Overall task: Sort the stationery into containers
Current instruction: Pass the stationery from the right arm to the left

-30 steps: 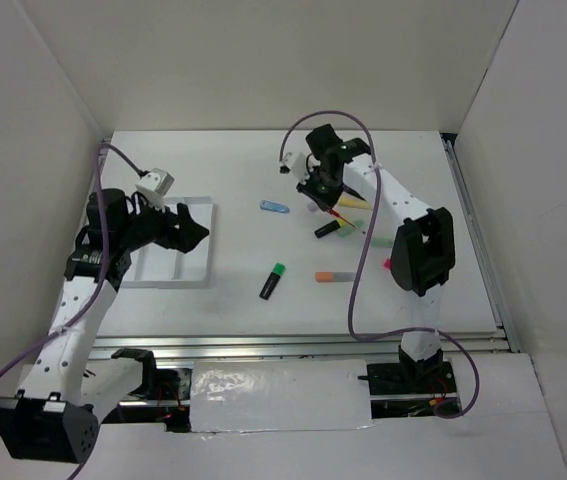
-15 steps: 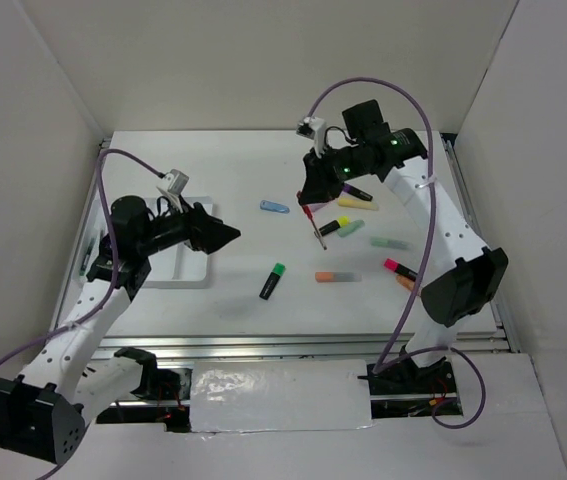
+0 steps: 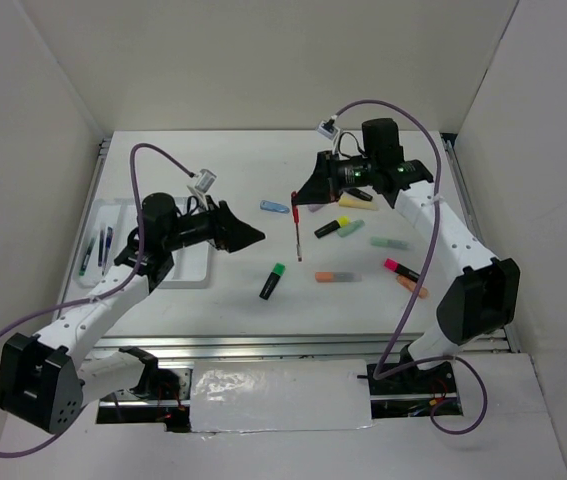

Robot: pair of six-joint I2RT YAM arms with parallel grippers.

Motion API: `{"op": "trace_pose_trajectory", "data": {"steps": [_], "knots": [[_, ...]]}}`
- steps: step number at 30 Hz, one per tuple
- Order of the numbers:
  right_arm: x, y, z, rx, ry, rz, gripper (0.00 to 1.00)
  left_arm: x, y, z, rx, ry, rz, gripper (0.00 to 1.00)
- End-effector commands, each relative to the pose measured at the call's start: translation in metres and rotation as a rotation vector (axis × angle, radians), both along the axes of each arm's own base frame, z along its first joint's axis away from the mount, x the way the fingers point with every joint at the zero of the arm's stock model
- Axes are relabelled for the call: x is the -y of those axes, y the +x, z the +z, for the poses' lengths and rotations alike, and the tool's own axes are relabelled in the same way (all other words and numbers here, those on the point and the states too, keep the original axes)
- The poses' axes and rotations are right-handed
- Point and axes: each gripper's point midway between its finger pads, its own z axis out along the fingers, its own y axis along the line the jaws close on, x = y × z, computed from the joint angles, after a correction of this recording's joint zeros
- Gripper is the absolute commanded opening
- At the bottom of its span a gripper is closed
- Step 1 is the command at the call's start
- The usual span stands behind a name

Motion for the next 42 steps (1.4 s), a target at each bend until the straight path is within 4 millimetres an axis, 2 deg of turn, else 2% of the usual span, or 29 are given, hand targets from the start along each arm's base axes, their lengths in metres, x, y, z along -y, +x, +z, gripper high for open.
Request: {"op": "trace_pose_trajectory", "data": {"steps": [1,6,12,16,18,20,25,35,42], "knots": [[-0.008,-0.009,0.048,0.097,0.132,0.051,0.00,0.016,-0.007,0.022,0.077,-0.053,-0.062,0.90],[-0.015,-0.009,0.047,0.048,0.170,0.059,0.00,0.027,-0.005,0.022,0.056,-0.084,-0.084,0.91],[-0.027,-0.012,0.041,-0.001,0.185,0.096,0.00,0.037,0.007,0.034,0.058,-0.112,-0.089,0.89],[-0.035,-0.013,0.040,-0.022,0.198,0.122,0.00,0.043,0.014,0.030,0.039,-0.116,-0.088,0.88],[-0.039,-0.014,0.035,-0.042,0.194,0.132,0.00,0.045,0.016,0.036,0.042,-0.144,-0.093,0.87],[-0.042,-0.013,0.030,-0.054,0.192,0.138,0.00,0.048,0.015,0.044,0.056,-0.174,-0.110,0.86],[-0.047,-0.009,0.025,-0.075,0.199,0.150,0.00,0.050,0.010,0.048,0.052,-0.207,-0.143,0.82],[-0.042,-0.010,0.024,-0.069,0.211,0.138,0.00,0.046,0.000,0.043,0.066,-0.208,-0.150,0.80],[-0.054,-0.013,0.031,-0.080,0.225,0.143,0.00,0.051,0.016,0.045,0.040,-0.205,-0.124,0.64]]}}
